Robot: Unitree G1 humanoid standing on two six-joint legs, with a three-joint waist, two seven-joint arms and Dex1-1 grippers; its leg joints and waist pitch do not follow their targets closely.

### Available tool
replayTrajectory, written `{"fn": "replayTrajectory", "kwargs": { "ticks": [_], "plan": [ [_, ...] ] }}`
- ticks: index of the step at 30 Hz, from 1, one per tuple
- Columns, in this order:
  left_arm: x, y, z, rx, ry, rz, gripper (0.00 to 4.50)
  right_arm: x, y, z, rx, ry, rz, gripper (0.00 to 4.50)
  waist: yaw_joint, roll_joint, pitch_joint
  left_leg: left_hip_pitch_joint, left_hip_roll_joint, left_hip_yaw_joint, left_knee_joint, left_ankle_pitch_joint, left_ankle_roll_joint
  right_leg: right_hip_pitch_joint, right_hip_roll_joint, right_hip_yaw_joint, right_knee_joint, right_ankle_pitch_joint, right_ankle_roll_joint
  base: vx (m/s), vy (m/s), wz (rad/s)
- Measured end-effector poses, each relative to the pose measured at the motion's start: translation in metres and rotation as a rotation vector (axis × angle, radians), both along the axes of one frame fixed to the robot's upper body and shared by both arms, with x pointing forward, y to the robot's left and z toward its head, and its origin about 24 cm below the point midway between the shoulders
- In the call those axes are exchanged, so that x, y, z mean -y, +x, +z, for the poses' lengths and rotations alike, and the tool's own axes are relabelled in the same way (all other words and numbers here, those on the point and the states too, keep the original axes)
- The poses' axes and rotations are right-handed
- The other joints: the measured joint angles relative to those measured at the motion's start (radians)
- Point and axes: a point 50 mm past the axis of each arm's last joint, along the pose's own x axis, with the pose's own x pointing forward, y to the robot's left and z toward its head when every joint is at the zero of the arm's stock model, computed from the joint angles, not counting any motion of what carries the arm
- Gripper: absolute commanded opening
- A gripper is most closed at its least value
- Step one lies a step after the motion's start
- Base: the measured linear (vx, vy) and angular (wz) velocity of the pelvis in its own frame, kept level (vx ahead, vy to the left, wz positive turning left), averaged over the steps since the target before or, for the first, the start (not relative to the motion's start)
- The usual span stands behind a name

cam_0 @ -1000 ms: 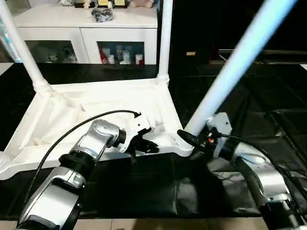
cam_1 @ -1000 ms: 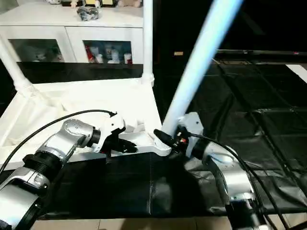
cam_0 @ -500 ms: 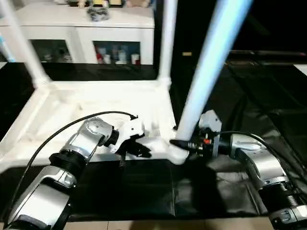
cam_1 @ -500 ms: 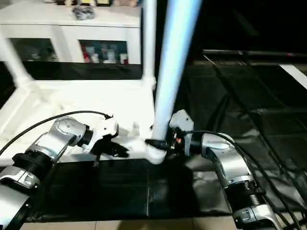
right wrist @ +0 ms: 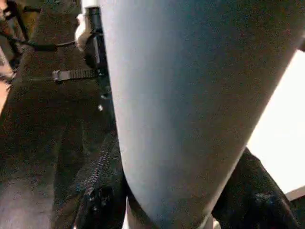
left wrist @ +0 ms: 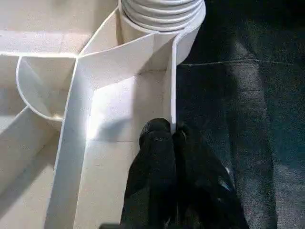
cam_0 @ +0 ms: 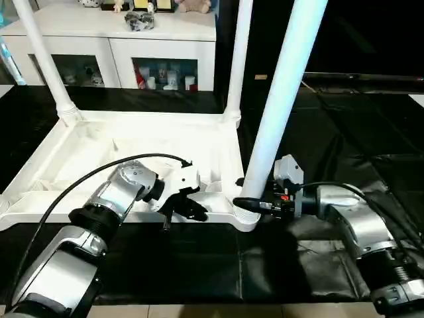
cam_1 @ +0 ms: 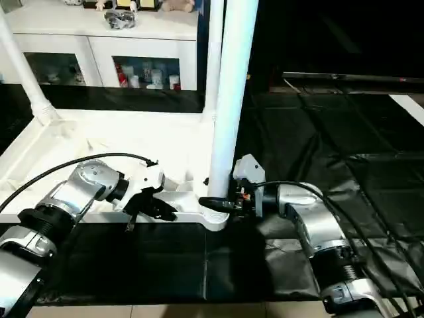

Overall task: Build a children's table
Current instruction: Rotate leg to tighten

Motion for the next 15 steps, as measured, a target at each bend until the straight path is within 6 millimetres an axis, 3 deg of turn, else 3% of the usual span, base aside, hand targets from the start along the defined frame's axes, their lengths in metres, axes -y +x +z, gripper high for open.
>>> {"fn": "replayTrajectory", "kwargs": {
  "ticks": [3, 4, 5, 6, 7, 8, 9, 10, 11, 13, 15],
  "plan": [
    [-0.004, 0.003, -0.001, 0.001, -0.001, 0.093, 0.0, -0.006, 0.007, -0.005, 0.014, 0.027, -0.13, 1.91, -0.018, 0.004, 0.003, 0.0, 0.001, -0.003, 0.001, 0.0, 0.0, 0.0, 0.0, -0.008, -0.007, 0.0, 0.0, -0.035, 0.003, -0.03],
    [-0.005, 0.004, -0.001, 0.01, -0.008, 0.15, 0.0, -0.011, 0.012, -0.006, 0.011, 0.044, -0.212, 1.91, -0.033, 0.013, 0.008, 0.001, 0.004, -0.009, 0.002, 0.0, 0.0, 0.004, -0.005, -0.029, -0.021, 0.0, 0.0, -0.08, 0.024, -0.1],
    [-0.006, 0.005, -0.001, 0.013, -0.01, 0.184, 0.0, -0.012, 0.015, -0.006, 0.016, 0.044, -0.256, 1.91, -0.048, 0.026, 0.015, -0.002, 0.009, -0.021, 0.001, 0.0, 0.0, 0.023, -0.011, -0.059, -0.038, 0.0, 0.0, -0.074, 0.054, -0.16],
    [-0.004, 0.004, 0.0, 0.017, -0.013, 0.203, 0.0, -0.014, 0.018, -0.005, 0.02, 0.047, -0.288, 1.91, -0.051, 0.033, 0.022, -0.006, 0.011, -0.028, 0.0, 0.0, 0.0, 0.031, -0.012, -0.069, -0.031, -0.01, 0.002, -0.074, 0.054, -0.16],
    [-0.002, 0.003, -0.001, 0.016, -0.015, 0.23, 0.0, -0.015, 0.02, -0.007, 0.012, 0.057, -0.331, 1.91, -0.049, 0.035, 0.026, -0.006, 0.007, -0.021, -0.001, 0.0, 0.0, 0.026, -0.016, -0.048, 0.027, -0.05, -0.017, -0.09, 0.038, -0.08],
    [-0.001, 0.001, -0.001, 0.023, -0.027, 0.276, 0.0, -0.017, 0.024, -0.007, 0.007, 0.068, -0.375, 1.91, -0.044, 0.007, 0.021, -0.001, -0.002, 0.0, -0.001, 0.0, -0.001, 0.035, -0.025, -0.005, 0.08, -0.076, -0.003, -0.05, -0.035, -0.07],
    [0.0, 0.0, 0.0, 0.028, -0.049, 0.33, 0.0, -0.022, 0.031, -0.004, 0.007, 0.076, -0.413, 1.91, -0.043, -0.01, 0.02, 0.005, -0.01, -0.003, -0.002, -0.003, -0.007, 0.022, -0.025, 0.012, 0.093, -0.091, 0.016, -0.05, -0.035, -0.07],
    [0.002, 0.0, 0.001, 0.029, -0.055, 0.367, 0.0, -0.024, 0.035, -0.003, 0.005, 0.078, -0.446, 1.91, -0.034, -0.011, 0.019, 0.0, -0.017, -0.015, 0.001, -0.016, -0.022, 0.011, -0.026, 0.012, 0.093, -0.092, 0.014, 0.032, -0.071, -0.26],
    [0.006, 0.0, 0.002, 0.027, -0.063, 0.402, 0.0, -0.027, 0.041, 0.0, 0.009, 0.077, -0.481, 1.91, -0.025, -0.004, 0.019, -0.013, -0.017, -0.032, 0.008, -0.02, -0.019, 0.006, -0.026, -0.001, 0.089, -0.093, 0.013, 0.023, -0.034, -0.4],
    [0.014, -0.001, 0.003, 0.027, -0.085, 0.455, 0.0, -0.029, 0.049, 0.002, 0.004, 0.071, -0.547, 1.91, -0.024, 0.002, 0.017, -0.02, -0.01, -0.048, 0.012, -0.003, -0.027, 0.002, -0.019, -0.017, 0.085, -0.087, 0.004, 0.02, -0.023, -0.37],
    [0.022, -0.001, 0.005, 0.037, -0.095, 0.488, 0.0, -0.032, 0.055, 0.004, 0.002, 0.068, -0.592, 1.91, -0.029, -0.001, 0.016, -0.026, 0.001, -0.05, 0.01, 0.001, -0.029, 0.002, -0.01, -0.024, 0.066, -0.068, -0.005, 0.0, 0.0, 0.0]
  ]
}}
